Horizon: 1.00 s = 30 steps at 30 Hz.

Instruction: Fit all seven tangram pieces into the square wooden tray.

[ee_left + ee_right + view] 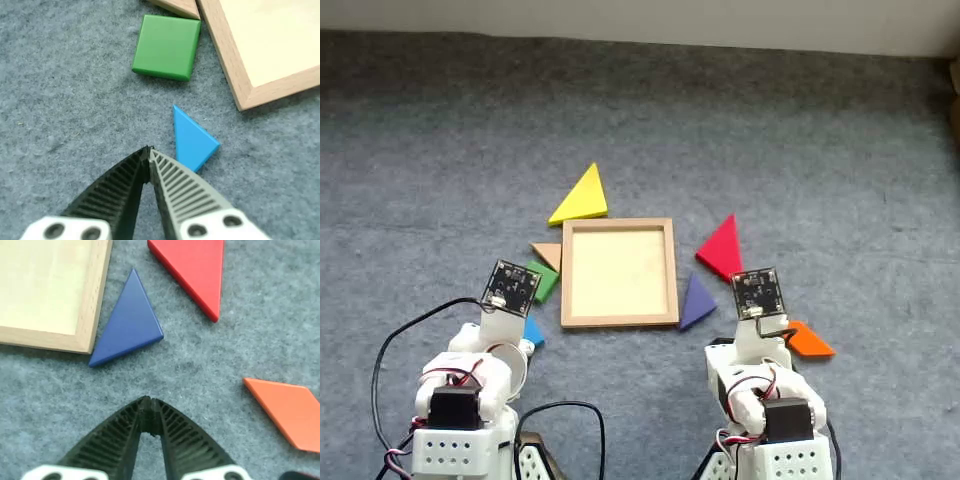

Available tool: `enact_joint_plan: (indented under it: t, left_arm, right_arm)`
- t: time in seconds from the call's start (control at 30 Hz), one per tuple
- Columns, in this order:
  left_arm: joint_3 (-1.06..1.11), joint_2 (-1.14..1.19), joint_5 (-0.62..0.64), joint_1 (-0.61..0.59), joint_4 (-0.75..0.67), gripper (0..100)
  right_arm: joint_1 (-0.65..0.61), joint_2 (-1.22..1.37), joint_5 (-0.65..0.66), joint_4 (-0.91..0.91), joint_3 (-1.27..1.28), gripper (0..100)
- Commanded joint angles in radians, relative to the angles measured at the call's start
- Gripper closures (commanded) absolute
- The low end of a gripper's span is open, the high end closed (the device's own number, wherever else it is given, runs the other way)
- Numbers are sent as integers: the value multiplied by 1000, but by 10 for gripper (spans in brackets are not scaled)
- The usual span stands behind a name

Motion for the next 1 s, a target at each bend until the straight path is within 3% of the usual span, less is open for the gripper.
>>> enact_joint_plan:
  t: [0.0,0.5,0.77,0.97]
  left_arm:
    - [21,-8,9,-12,5,993]
    - [21,-8,9,-12,5,993]
    - [21,-8,9,-12,5,993]
    - [21,-8,9,-12,5,993]
  right_arm:
    - [8,-8,3,5,154,993]
    - [8,-8,0,5,154,993]
    - [-59,-7,2,5,154,993]
    - [116,-10,3,-21,99,993]
